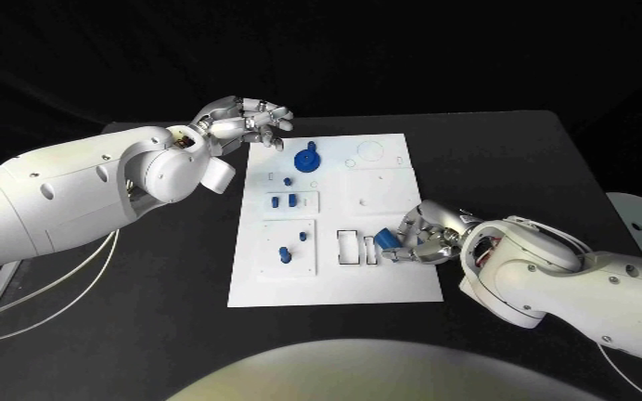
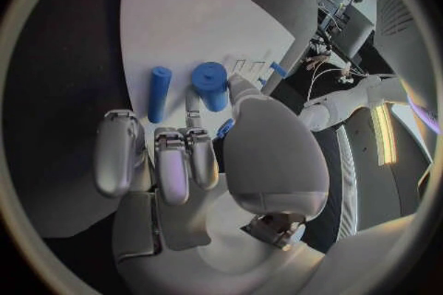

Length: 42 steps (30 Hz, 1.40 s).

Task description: Assemble the parts on the task board

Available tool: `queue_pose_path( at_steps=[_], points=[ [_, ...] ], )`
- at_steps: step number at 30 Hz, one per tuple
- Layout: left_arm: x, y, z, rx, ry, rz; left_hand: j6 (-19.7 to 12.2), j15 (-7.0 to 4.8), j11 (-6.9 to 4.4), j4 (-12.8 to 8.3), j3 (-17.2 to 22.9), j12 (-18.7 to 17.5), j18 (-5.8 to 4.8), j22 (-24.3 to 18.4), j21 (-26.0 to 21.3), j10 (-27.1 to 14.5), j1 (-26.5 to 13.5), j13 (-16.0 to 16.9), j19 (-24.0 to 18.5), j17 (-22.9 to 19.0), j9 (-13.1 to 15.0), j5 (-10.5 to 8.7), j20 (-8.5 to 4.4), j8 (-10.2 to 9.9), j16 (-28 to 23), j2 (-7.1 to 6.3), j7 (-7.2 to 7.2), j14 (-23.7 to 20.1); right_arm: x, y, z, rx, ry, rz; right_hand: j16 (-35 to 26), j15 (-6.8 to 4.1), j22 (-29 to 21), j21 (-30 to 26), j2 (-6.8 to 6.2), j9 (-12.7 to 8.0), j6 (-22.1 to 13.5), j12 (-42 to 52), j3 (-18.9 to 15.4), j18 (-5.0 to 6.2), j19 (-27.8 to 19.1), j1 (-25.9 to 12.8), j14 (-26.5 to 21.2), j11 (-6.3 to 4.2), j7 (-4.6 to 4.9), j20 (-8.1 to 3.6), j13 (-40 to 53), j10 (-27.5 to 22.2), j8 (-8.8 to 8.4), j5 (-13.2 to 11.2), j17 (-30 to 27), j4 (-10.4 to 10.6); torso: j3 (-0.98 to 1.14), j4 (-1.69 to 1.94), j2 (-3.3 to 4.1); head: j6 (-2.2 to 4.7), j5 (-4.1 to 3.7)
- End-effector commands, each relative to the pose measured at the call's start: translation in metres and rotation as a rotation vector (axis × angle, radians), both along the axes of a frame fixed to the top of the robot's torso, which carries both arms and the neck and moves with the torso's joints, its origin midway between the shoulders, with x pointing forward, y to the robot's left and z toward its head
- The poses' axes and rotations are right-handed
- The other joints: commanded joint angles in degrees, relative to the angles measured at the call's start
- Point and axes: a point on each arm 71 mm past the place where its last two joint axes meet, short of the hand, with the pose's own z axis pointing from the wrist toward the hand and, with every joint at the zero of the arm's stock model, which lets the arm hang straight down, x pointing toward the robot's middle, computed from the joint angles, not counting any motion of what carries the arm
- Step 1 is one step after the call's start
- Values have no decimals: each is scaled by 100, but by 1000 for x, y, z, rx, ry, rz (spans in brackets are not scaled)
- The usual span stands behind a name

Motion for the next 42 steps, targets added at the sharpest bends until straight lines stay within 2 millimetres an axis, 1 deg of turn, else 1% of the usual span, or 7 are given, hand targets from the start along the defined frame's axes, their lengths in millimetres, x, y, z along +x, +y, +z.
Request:
queue_pose_path(
  at_steps=[1,5,17,22,32,40,42],
  points=[
    [-1,-3,0,-4,4,-28,-23,-1,5,24,-45,-28,58,-8,-21,-27,1,7,0,5,10,-2,36,-31,25,38,2,-24,-3,-1,-8,-48,29,-4,23,-73,1097,37,125,10,97,1,171,-38,224,223,601,-59,-23,-41,1219,432,44,214,1507,-15,2,2,1,-1,2],
    [-1,-3,0,-2,6,-29,-23,-1,5,24,-45,-28,58,-8,-21,-27,1,7,0,5,10,-2,36,-31,25,38,2,-24,-3,-1,-5,-11,-4,-29,23,-125,1104,66,223,43,248,22,440,-42,232,453,601,-123,-96,-84,1250,452,75,430,1507,-35,4,3,1,-2,2],
    [-2,-3,0,0,10,-33,-23,-1,6,30,-51,-29,58,-9,-21,-30,-1,8,-1,4,11,-2,36,-31,24,42,2,-27,-7,5,16,144,-91,-82,23,-206,1133,190,161,135,410,110,939,-65,264,566,601,-210,-186,-168,1357,519,105,825,1507,-38,-1,-2,-4,25,-21],
    [-2,-3,-1,1,11,-37,-24,0,7,37,-57,-31,57,-10,-22,-35,-3,10,-2,4,12,0,37,-31,24,46,2,-29,-8,10,22,174,-85,-83,23,-207,1139,216,153,142,414,130,983,-70,270,549,601,-211,-185,-171,1379,532,102,858,1507,-33,-2,4,1,32,-27],
    [-2,-5,-1,1,12,-44,-24,0,7,37,-57,-31,57,-10,-22,-35,-3,10,-2,4,12,0,37,-31,24,46,2,-29,-8,27,15,185,7,-61,23,-200,1122,146,118,154,408,87,1041,-59,253,434,601,-200,-171,-171,1335,506,85,867,1507,-16,-2,9,6,14,-30],
    [-2,-7,-1,0,13,-46,-34,2,10,50,-71,-35,57,-13,-24,-47,-2,13,-4,5,13,11,38,-37,26,55,5,-32,-9,41,12,197,42,-51,23,-186,1121,146,45,207,439,63,1119,-58,251,-2,601,-185,-157,-160,1317,495,69,839,1507,-4,-8,3,2,12,-12],
    [-2,-8,-1,0,13,-48,-44,3,11,56,-79,-37,57,-14,-24,-53,-1,15,-5,5,12,21,39,-43,26,59,7,-33,-9,42,12,197,45,-55,23,-194,1118,137,7,234,496,58,1125,-56,249,-141,601,-197,-173,-163,1313,493,89,867,1507,-5,-3,4,2,4,-2]
  ],
)
